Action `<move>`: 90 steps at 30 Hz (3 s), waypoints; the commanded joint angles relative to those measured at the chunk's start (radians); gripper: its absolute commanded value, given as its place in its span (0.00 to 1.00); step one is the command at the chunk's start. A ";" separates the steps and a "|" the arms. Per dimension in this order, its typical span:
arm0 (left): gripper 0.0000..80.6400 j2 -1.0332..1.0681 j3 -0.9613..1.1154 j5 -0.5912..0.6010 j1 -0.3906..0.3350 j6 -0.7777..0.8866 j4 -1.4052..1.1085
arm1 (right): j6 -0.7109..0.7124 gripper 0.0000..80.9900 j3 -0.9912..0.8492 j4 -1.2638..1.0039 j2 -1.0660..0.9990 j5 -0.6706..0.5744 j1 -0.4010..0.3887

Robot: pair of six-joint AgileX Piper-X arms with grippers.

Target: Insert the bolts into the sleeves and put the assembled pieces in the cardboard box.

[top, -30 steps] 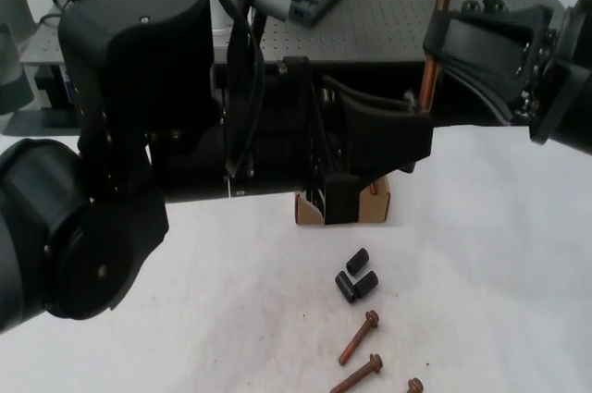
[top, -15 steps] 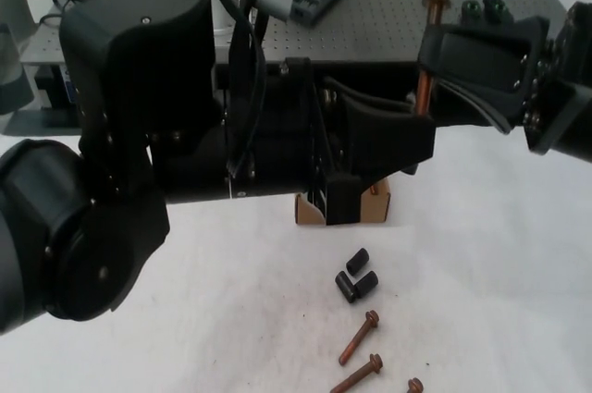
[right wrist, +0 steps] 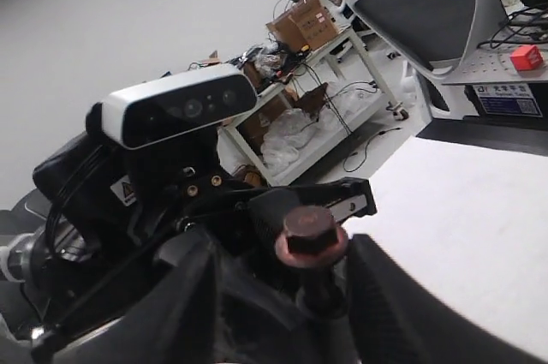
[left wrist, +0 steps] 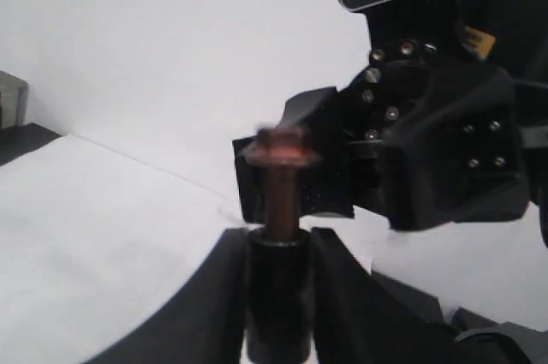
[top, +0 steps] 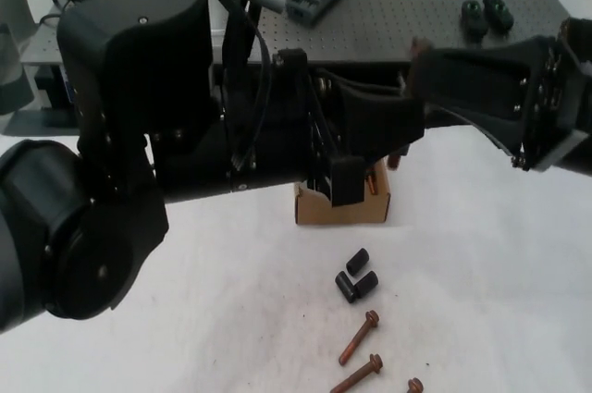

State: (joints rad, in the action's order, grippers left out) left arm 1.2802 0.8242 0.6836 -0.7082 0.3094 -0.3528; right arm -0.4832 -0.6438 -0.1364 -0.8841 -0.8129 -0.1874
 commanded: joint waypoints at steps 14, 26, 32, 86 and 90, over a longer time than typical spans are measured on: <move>0.01 0.441 0.464 -0.408 0.070 0.126 0.251 | 0.258 0.46 -0.002 0.638 0.158 0.214 0.324; 0.01 1.091 1.279 -0.509 0.088 0.018 0.966 | 0.320 0.46 -0.002 0.916 0.008 0.511 0.311; 0.01 1.197 1.366 -0.509 0.092 0.035 0.998 | 0.322 0.46 -0.002 0.908 -0.091 0.540 0.249; 0.41 0.066 0.070 -0.777 0.095 -0.156 1.093 | 0.644 0.46 -0.785 1.114 -1.118 0.838 -0.235; 0.41 0.066 0.070 -0.777 0.095 -0.161 1.092 | 0.656 0.42 -0.785 1.098 -1.156 0.866 -0.254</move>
State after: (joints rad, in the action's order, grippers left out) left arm 1.3574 0.8953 -0.0918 -0.6108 0.1472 0.7357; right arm 0.1578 -1.4163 0.9632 -2.0343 0.0432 -0.4391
